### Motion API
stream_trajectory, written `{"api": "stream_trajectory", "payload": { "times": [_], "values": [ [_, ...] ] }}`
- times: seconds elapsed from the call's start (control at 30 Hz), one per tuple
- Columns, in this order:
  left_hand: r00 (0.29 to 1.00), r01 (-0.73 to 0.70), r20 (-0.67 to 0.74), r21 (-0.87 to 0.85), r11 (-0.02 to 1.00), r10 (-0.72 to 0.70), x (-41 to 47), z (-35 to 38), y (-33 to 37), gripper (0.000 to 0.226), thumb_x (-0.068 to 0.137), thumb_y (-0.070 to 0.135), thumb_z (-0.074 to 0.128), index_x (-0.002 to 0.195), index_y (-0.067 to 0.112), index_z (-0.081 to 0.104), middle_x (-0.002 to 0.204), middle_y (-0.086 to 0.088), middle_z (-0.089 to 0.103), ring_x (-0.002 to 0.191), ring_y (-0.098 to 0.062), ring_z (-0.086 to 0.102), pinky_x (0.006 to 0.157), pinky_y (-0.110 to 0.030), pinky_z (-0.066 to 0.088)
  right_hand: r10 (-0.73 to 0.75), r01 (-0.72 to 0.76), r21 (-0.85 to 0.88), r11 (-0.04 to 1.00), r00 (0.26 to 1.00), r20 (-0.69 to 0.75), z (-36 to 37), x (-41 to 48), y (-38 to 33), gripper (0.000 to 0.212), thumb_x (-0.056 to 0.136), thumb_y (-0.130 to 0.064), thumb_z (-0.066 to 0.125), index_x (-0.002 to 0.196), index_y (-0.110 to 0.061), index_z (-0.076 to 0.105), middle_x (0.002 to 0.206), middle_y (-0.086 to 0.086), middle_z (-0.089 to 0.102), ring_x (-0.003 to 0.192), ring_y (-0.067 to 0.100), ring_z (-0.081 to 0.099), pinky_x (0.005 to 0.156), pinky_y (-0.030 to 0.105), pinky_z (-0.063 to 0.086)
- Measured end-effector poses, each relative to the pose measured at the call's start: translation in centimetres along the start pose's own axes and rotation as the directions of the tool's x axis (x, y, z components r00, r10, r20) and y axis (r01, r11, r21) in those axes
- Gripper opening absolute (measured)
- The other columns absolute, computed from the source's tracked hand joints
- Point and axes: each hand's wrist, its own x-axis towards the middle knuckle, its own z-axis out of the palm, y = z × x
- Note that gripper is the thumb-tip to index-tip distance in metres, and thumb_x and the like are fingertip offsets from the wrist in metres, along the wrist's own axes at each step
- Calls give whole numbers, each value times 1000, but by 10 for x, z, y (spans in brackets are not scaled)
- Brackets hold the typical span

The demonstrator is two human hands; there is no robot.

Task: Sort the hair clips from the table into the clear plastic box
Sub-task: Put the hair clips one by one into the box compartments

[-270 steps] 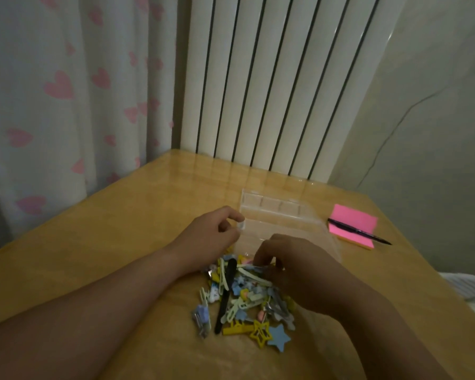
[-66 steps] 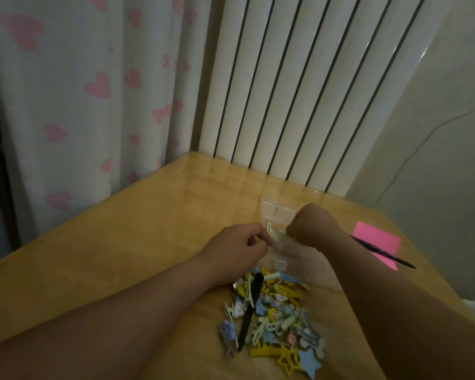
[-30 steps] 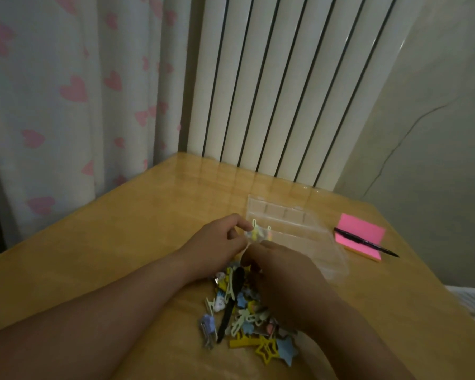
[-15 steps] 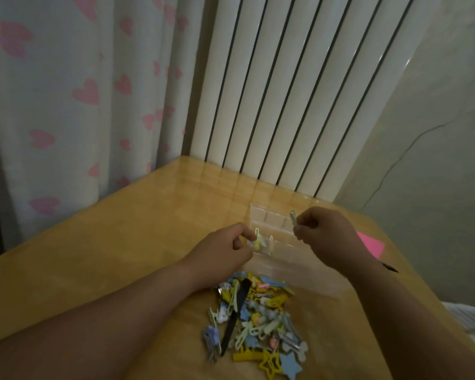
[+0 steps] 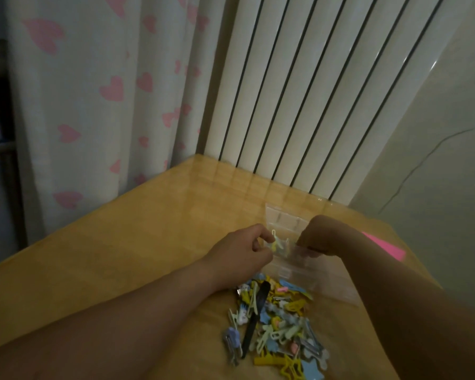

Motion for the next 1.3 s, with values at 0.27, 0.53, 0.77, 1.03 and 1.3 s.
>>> {"api": "stream_trajectory", "payload": {
  "times": [0.27, 0.53, 0.77, 1.03, 1.3],
  "values": [
    [1000, -1, -2, 30, 1000, 1, -2, 0, 4, 24, 103, 29, 58, 126, 31, 63, 93, -7, 66, 74, -19, 57, 75, -50, 52, -70, 213, 466, 859, 950, -305, 10, -38, 24, 10, 95, -18, 73, 87, -14, 78, 84, 2, 76, 80, 21, 71, 62, 28, 51],
    [1000, -18, -22, 101, 995, 20, -3, 1, 6, 20, 107, 31, 54, 119, 32, 69, 83, 4, 60, 62, -8, 51, 62, -30, 43, -361, 557, 315, 768, 783, -506, 33, -133, 45, 7, 97, -30, 70, 94, -35, 74, 84, -20, 70, 81, -2, 64, 65, 17, 47],
    [997, -26, -69, 121, 992, 34, -3, 1, 6, 23, 108, 23, 54, 122, 29, 72, 75, 11, 57, 53, 4, 52, 50, -13, 34, -449, 442, -94, 892, 847, -286, 46, -132, 48, 22, 102, -41, 59, 117, -39, 76, 106, -15, 75, 87, 7, 66, 70, 25, 51],
    [997, -33, -70, 114, 993, 41, -2, 1, 5, 21, 107, 22, 54, 112, 30, 73, 70, 5, 57, 50, -3, 44, 48, -17, 34, -458, 426, -170, 888, 850, -261, 49, -131, 44, 21, 101, -42, 59, 111, -34, 76, 103, -9, 74, 92, 16, 67, 76, 34, 56],
    [997, -33, -60, 116, 993, 40, -5, 2, 6, 20, 108, 23, 52, 111, 29, 71, 67, 9, 53, 48, -3, 42, 48, -18, 32, -460, 417, -208, 885, 855, -242, 46, -138, 45, 17, 99, -40, 54, 101, -31, 68, 95, -6, 69, 86, 17, 65, 76, 39, 58]
  ]
}}
